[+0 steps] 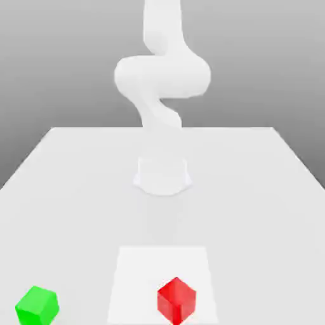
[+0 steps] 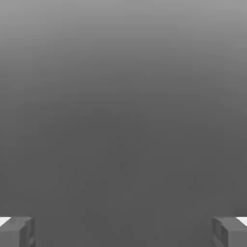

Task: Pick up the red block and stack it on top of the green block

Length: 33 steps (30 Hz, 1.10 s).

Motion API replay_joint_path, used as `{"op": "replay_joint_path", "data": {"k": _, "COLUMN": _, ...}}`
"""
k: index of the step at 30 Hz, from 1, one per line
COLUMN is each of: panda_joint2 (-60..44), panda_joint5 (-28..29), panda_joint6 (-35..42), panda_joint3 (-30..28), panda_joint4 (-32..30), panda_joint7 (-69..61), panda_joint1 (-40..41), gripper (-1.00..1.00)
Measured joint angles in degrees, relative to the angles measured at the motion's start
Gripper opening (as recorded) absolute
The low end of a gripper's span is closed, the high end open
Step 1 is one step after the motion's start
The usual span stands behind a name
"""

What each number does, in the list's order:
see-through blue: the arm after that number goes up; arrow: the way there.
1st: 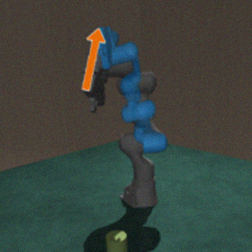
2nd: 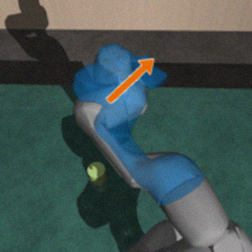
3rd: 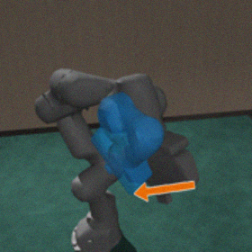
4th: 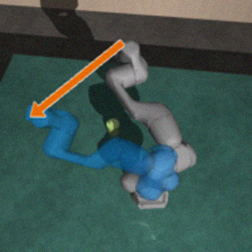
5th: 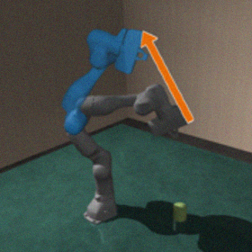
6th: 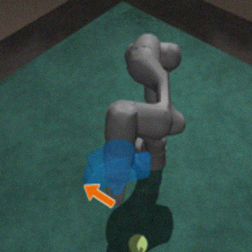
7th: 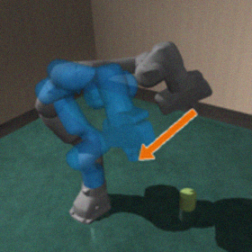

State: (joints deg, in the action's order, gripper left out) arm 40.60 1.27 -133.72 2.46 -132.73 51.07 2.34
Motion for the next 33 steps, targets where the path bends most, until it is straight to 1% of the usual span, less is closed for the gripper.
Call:
{"op": "replay_joint_path", "data": {"k": 8, "panda_joint2": -17.05, "panda_joint5": 4.55, "panda_joint6": -6.13, "panda_joint3": 7.24, "panda_joint4": -3.02, "panda_joint7": 17.39, "panda_joint1": 6.83, "gripper": 0.0}}
{"op": "replay_joint_path", "data": {"k": 14, "panda_joint2": -29.63, "panda_joint5": 8.09, "panda_joint6": -10.62, "panda_joint3": 10.29, "panda_joint4": -5.23, "panda_joint7": 30.27, "panda_joint1": 9.68, "gripper": 0.0}}
{"op": "replay_joint_path", "data": {"k": 20, "panda_joint2": -41.8, "panda_joint5": 9.25, "panda_joint6": -15.32, "panda_joint3": 10.83, "panda_joint4": -7.52, "panda_joint7": 41.46, "panda_joint1": 10.07, "gripper": 0.0}}
{"op": "replay_joint_path", "data": {"k": 25, "panda_joint2": -51.18, "panda_joint5": 6.16, "panda_joint6": -19.73, "panda_joint3": 11.08, "panda_joint4": -9.45, "panda_joint7": 47.62, "panda_joint1": 9.28, "gripper": 0.0}}
{"op": "replay_joint_path", "data": {"k": 27, "panda_joint2": -55.13, "panda_joint5": 6.91, "panda_joint6": -22.6, "panda_joint3": 10.18, "panda_joint4": -9.22, "panda_joint7": 49.33, "panda_joint1": 8.52, "gripper": 0.0}}
{"op": "replay_joint_path", "data": {"k": 30, "panda_joint2": -61.39, "panda_joint5": 9.63, "panda_joint6": -27.61, "panda_joint3": 7.46, "panda_joint4": -8.3, "panda_joint7": 51.67, "panda_joint1": 6.35, "gripper": 0.0}}
{"op": "replay_joint_path", "data": {"k": 31, "panda_joint2": -62.58, "panda_joint5": 10.19, "panda_joint6": -28.55, "panda_joint3": 6.89, "panda_joint4": -8.12, "panda_joint7": 52.12, "panda_joint1": 5.88, "gripper": -1.0}}
{"op": "replay_joint_path", "data": {"k": 33, "panda_joint2": -62.58, "panda_joint5": 10.19, "panda_joint6": -28.57, "panda_joint3": 6.89, "panda_joint4": -8.12, "panda_joint7": 52.13, "panda_joint1": 5.88, "gripper": -1.0}}
